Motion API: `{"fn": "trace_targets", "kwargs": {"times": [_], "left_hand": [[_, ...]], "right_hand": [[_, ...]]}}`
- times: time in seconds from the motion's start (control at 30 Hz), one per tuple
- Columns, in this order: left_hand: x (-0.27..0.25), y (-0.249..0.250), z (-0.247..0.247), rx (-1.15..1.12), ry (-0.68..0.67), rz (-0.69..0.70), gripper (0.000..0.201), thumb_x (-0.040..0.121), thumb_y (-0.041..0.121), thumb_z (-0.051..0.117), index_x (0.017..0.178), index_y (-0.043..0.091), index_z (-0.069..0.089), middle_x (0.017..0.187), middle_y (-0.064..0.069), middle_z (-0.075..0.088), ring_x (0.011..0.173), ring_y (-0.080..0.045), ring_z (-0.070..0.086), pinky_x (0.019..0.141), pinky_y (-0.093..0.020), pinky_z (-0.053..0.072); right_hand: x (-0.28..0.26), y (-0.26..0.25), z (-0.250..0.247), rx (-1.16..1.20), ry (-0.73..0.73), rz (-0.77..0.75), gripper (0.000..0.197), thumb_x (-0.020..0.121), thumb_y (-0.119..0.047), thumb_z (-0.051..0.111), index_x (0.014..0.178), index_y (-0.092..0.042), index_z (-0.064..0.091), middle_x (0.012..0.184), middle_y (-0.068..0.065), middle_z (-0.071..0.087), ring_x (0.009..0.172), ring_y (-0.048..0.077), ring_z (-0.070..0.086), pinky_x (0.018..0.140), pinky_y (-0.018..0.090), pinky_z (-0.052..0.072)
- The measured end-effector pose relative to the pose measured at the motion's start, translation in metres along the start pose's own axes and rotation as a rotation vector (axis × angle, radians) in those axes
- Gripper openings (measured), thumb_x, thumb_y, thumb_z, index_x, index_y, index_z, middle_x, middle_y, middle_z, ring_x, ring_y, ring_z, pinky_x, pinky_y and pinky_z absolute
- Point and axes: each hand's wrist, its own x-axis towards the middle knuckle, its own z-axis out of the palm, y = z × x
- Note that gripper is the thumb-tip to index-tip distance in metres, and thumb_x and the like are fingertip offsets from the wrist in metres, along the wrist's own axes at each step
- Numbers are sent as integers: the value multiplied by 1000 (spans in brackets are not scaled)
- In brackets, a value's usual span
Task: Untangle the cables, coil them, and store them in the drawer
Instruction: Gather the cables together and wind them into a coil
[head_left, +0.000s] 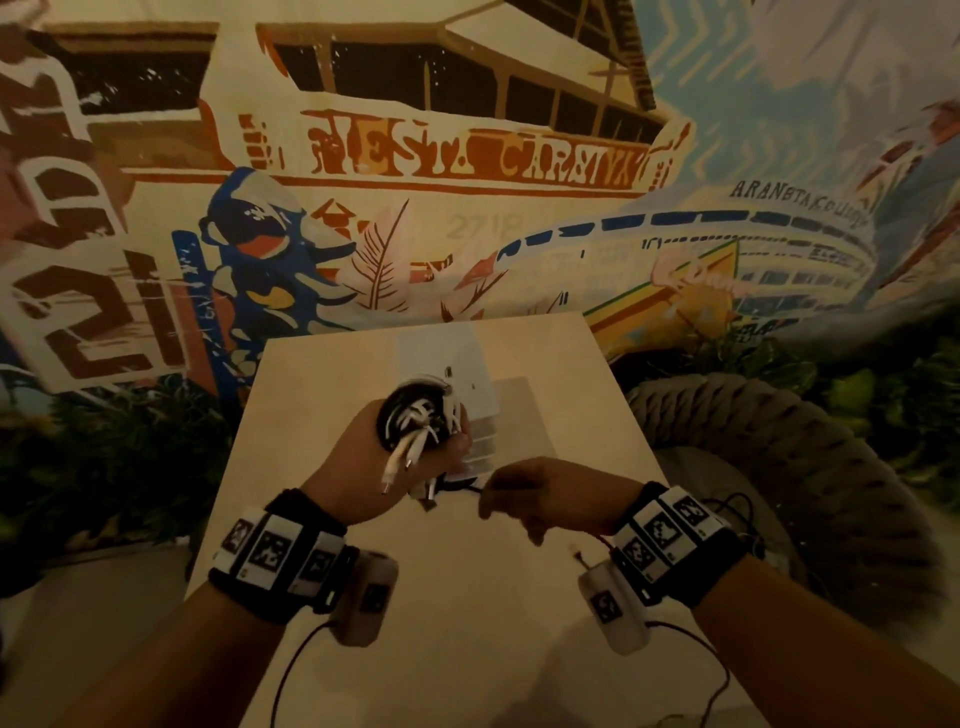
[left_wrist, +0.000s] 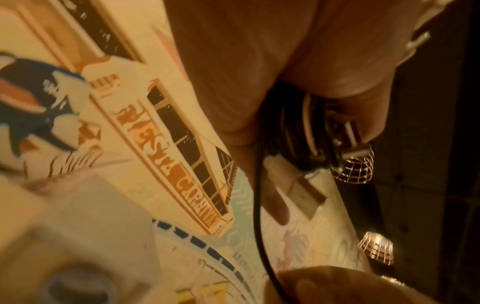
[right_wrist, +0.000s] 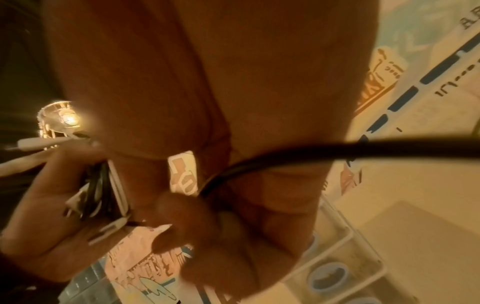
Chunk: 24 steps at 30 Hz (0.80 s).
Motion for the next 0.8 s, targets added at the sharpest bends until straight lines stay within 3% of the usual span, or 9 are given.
{"fn": "trace_targets", "kwargs": {"times": [0.07,0.13,0.23,0.33,0.4,0.5,0.6,0.67,0.8], "left_hand": [[-1,1,-7,153,-56,-2,17,83,34,75,96,24,74,90,7,75,92,-10,71,86,-27,56],[1,3,-6,406,-126,-1,18,85,30,75,98,17,76,87,4,75,85,-13,71,80,-31,57],[6,4,10,848,-219,29,13,92,21,67,102,14,72,92,-4,72,84,-23,66,72,-26,47],[8,2,21,975,-201,44,20,91,37,65,106,24,68,97,1,71,86,-21,66,73,-27,48],[9,-2,25,988,-200,56,28,91,43,64,114,28,66,104,5,71,91,-19,67,77,-26,51],[7,-9,30,1053,-265,88,31,93,52,57,115,32,67,105,10,71,90,-16,68,74,-24,52],[4,-14,32,1173,-350,42,24,95,48,53,103,29,67,84,5,67,73,-18,63,61,-26,45],[5,-10,31,1185,-369,0,24,94,48,55,103,29,66,81,6,67,69,-17,62,60,-26,47],[9,-3,37,1132,-405,-16,28,91,45,63,113,29,67,94,6,72,83,-17,68,71,-24,51]], "right_hand": [[2,6,-2,133,27,31,28,106,-33,50,97,-15,69,67,0,34,55,14,30,54,31,29],[2,3,-2,214,16,45,33,108,-27,44,95,-9,68,63,-1,28,53,14,20,54,34,18],[4,-7,0,401,72,61,41,106,-25,37,73,-10,55,61,1,28,50,13,18,55,33,15],[7,-13,-1,513,161,89,48,102,-47,35,71,-14,47,62,4,41,49,14,26,54,29,21],[5,-16,-1,309,209,87,65,100,-66,31,69,-14,56,56,-1,51,48,14,35,53,28,31],[-2,-23,1,-97,234,74,69,94,-74,35,65,-18,62,48,-7,55,51,14,45,60,30,41],[-9,-29,-5,-257,276,6,56,82,-71,62,94,-18,72,79,-1,68,68,12,59,72,34,50],[-15,-36,-9,-343,231,-11,55,77,-62,75,117,-25,68,98,-6,69,86,9,64,81,29,51],[-12,-48,4,-495,70,-51,40,70,-56,85,103,-35,74,93,-17,73,81,1,65,73,19,50]]}}
